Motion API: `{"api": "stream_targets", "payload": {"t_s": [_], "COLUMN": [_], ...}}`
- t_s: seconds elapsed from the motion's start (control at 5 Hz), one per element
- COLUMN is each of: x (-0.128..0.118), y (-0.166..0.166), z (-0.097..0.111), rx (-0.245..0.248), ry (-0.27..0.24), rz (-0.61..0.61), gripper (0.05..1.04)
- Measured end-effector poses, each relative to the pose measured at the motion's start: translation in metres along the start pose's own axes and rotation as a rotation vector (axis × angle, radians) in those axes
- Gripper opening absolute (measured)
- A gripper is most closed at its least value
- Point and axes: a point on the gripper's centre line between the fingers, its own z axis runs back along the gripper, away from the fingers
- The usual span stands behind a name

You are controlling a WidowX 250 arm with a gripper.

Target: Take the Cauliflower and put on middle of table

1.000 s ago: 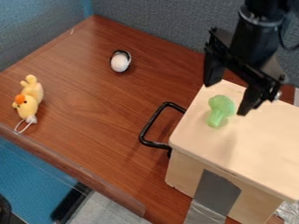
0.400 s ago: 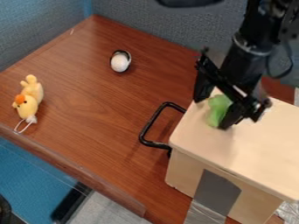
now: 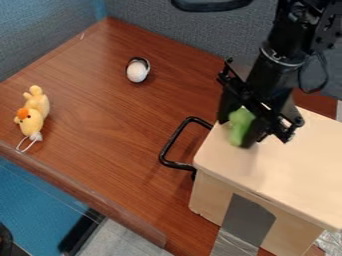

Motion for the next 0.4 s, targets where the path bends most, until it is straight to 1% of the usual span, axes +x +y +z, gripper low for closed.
{"api": "stream_targets", "payload": {"t_s": [0.2, 0.4], "x": [-0.026, -0.063], "y": [0.033, 0.066], "z": [0.010, -0.011], "rx": [0.016, -0.002], "ry": [0.003, 0.075], "rz": [0.089, 0.197], "gripper": [0.589, 0.589]}}
